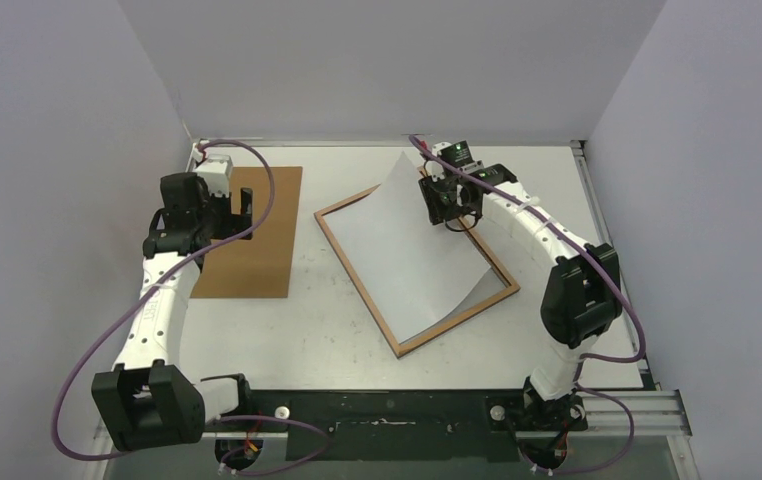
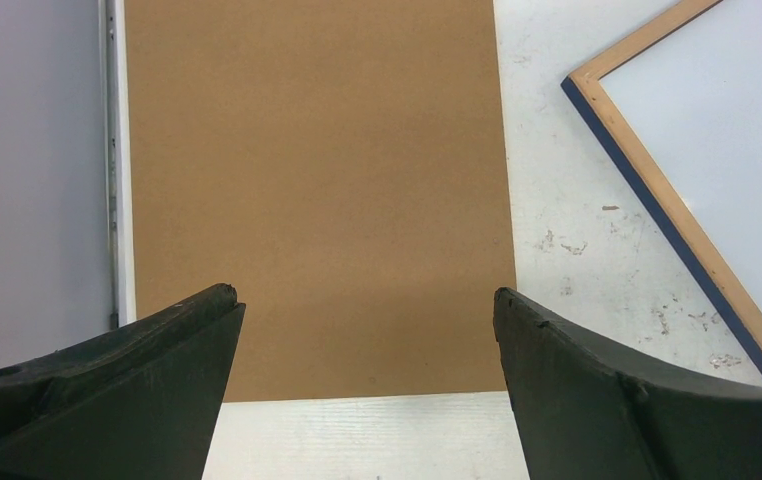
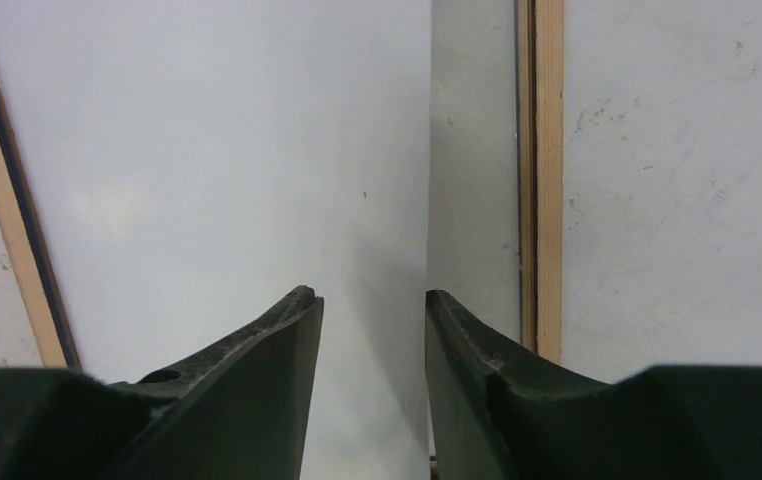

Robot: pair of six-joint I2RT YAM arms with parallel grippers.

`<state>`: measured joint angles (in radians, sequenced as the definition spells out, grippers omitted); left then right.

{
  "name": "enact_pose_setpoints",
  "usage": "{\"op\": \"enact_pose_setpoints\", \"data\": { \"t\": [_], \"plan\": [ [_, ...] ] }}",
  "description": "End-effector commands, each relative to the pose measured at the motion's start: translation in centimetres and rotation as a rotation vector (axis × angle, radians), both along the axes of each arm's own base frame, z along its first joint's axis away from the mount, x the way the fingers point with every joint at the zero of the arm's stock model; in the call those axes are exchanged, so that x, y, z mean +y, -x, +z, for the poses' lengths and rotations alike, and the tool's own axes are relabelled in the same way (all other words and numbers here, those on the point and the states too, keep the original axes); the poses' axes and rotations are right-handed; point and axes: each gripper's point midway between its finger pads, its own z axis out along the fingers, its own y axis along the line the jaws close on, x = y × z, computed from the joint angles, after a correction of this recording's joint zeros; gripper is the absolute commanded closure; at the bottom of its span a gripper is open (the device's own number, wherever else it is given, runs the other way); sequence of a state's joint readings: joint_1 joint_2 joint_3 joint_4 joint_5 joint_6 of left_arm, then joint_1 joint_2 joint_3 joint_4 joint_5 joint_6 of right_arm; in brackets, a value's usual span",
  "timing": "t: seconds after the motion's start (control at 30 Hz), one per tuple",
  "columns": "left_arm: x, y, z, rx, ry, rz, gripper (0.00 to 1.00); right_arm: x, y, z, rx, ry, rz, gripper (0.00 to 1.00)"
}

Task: Put the photo into the frame
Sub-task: Turn over the photo from the photo frame.

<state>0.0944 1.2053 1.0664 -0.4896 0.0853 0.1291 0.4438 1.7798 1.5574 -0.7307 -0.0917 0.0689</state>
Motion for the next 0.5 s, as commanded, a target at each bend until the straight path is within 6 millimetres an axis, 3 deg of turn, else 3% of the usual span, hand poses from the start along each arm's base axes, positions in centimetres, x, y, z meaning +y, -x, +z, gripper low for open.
{"op": "enact_pose_setpoints", "data": {
  "t": [0.0,0.2,0.37,0.47],
  "plan": [
    [-0.1,-0.9,2.0,-0.072,0.019,-0.003,0.04,-1.2,-1.3,0.2,-0.042,0.039,-0.068,0.5],
    [-0.4,-1.1,1.8,-0.051,0.032,-0.012,0.04,-4.0,-2.3,1.5,-0.12,0.151,-0.187,0.16],
    [-0.4,-1.3,1.5,-0.037,0.036,-0.013,0.04,-5.9,-2.8,3.0,-0.196,0.191,-0.277,0.14],
    [-0.5,-1.4,1.4,-0.027,0.042,-0.019,0.04,-5.7,-2.7,3.5,-0.228,0.158,-0.289,0.17]
  ]
}}
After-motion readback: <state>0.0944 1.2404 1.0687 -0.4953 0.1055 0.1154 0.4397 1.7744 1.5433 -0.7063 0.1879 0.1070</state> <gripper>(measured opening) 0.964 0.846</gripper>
